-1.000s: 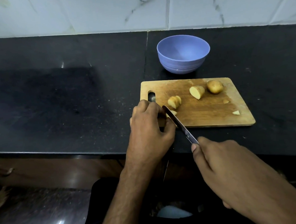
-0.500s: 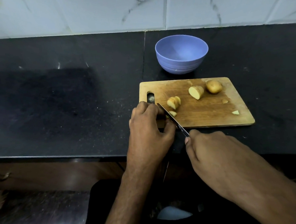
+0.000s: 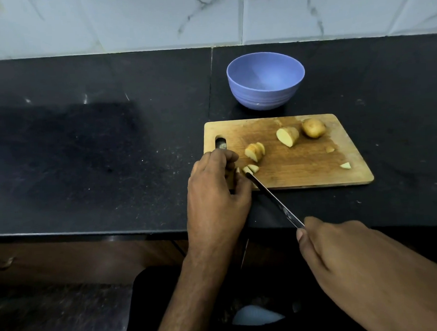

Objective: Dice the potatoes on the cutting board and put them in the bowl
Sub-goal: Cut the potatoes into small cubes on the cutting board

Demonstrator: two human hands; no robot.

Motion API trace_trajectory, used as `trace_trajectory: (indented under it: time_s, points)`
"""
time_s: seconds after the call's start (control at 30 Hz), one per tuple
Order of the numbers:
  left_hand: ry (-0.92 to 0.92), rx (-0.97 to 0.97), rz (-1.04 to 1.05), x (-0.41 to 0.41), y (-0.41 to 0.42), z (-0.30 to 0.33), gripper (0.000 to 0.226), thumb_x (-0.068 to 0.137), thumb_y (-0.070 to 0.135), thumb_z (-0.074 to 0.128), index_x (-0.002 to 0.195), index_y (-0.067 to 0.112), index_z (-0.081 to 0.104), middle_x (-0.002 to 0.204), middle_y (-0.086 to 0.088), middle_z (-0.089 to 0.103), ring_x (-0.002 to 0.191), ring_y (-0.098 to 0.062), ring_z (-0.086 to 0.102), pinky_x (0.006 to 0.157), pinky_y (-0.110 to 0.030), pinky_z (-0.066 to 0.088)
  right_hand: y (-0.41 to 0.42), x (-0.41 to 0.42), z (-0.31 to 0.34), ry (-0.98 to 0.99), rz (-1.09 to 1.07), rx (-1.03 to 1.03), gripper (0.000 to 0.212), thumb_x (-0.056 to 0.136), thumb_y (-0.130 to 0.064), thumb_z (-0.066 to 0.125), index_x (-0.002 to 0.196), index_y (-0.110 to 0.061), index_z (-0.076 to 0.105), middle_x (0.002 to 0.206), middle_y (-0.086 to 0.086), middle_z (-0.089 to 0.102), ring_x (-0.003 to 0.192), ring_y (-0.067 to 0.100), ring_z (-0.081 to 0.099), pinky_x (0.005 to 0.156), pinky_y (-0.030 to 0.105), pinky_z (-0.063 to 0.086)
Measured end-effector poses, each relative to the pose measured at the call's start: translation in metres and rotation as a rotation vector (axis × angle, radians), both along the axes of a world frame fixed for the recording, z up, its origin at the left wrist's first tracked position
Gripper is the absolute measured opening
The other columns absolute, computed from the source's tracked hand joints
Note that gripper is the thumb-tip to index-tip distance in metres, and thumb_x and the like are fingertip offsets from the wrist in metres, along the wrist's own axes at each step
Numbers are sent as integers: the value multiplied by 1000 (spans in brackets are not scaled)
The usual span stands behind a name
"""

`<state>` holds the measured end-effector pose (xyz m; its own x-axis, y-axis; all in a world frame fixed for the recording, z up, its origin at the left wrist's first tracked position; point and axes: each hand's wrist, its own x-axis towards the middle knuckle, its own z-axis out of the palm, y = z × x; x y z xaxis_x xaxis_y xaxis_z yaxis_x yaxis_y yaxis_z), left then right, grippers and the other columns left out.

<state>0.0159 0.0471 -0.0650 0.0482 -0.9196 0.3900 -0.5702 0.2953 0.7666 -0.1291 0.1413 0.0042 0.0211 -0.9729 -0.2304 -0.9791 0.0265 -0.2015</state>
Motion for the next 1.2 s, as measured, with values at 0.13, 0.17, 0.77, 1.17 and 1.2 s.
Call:
trace_trajectory:
  time_s: [0.13,0.17,0.77,1.17,1.2]
  points:
    - [34,23,-14,2,1,1,28,84,10,68,110,21,65,97,14,63,96,-10,61,82,-34,56,2,-7,-2,-34,-7,7,36,101,-50,16,78,-29,34,70,-4,56,61,10,57,61,22,48]
    - [42,26,-18,3,1,2,28,84,9,67,110,21,65,98,14,63,97,-9,62,82,-33,56,3,-10,-3,-43,-5,8,36,100,-51,16,79,-30,35,71,-4,57,62,10,58,63,23,50]
    - [-79,25,-36,0,-3,0,16,84,35,78,89,31,63,93,15,54,93,-7,56,85,-40,52,1,-28,-2,-43,-15,-51,37,99,-55,11,87,-32,38,74,-5,57,67,8,58,64,24,49]
    - [-106,61,-144,5,-6,1,37,88,34,71,124,34,61,101,19,51,101,-8,56,90,-47,52,-4,-22,1,-65,-41,-90,39,97,-56,10,82,-32,37,71,-2,58,62,9,59,56,23,45]
    - [-112,67,-148,6,-7,0,37,89,35,71,125,35,61,102,19,52,101,-8,56,90,-47,52,-4,-23,1,-73,-45,-90,38,97,-56,11,81,-32,37,70,-2,58,61,8,59,55,23,44]
